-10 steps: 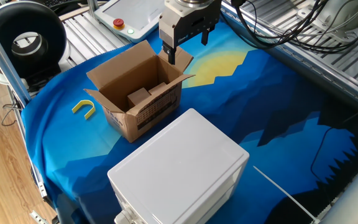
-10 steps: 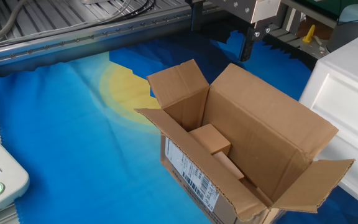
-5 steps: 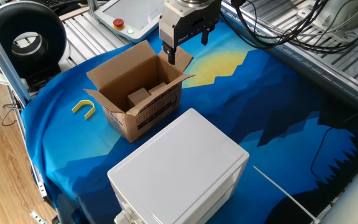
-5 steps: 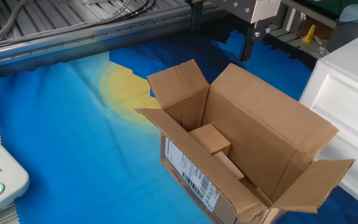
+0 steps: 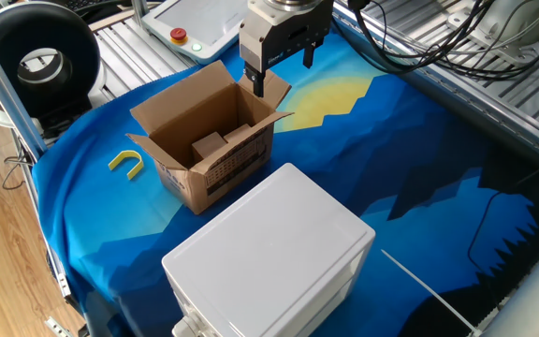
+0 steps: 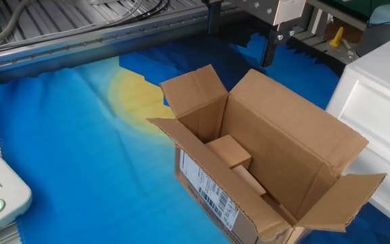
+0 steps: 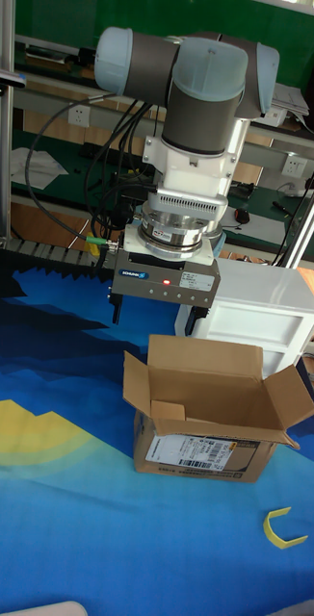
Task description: Cover the box
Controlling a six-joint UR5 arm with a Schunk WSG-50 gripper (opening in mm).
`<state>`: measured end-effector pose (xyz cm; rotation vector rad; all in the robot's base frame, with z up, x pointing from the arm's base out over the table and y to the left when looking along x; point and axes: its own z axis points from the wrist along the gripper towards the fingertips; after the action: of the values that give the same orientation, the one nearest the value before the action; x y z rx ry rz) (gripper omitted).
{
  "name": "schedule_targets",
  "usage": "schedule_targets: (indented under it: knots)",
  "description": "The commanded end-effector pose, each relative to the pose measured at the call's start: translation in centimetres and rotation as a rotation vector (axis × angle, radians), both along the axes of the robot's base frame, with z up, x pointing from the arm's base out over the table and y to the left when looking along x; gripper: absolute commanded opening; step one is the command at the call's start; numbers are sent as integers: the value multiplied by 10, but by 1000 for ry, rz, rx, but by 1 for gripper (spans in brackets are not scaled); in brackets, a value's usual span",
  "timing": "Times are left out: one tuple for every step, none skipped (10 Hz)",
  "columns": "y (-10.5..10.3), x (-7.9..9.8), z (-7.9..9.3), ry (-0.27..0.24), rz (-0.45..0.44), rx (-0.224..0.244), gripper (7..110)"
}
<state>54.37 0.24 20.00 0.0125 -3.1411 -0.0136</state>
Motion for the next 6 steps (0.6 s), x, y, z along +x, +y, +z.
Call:
schedule_targets:
  knots:
    - [19, 23, 2, -91, -36, 70, 109]
    - [19, 23, 1, -91, -36, 70, 7]
    - [19, 23, 0, -91, -36, 70, 7]
    - [19, 23, 0, -91, -36, 70, 7]
    - [19, 23, 0, -91, -36, 70, 7]
    - [19, 23, 0, -91, -36, 70, 7]
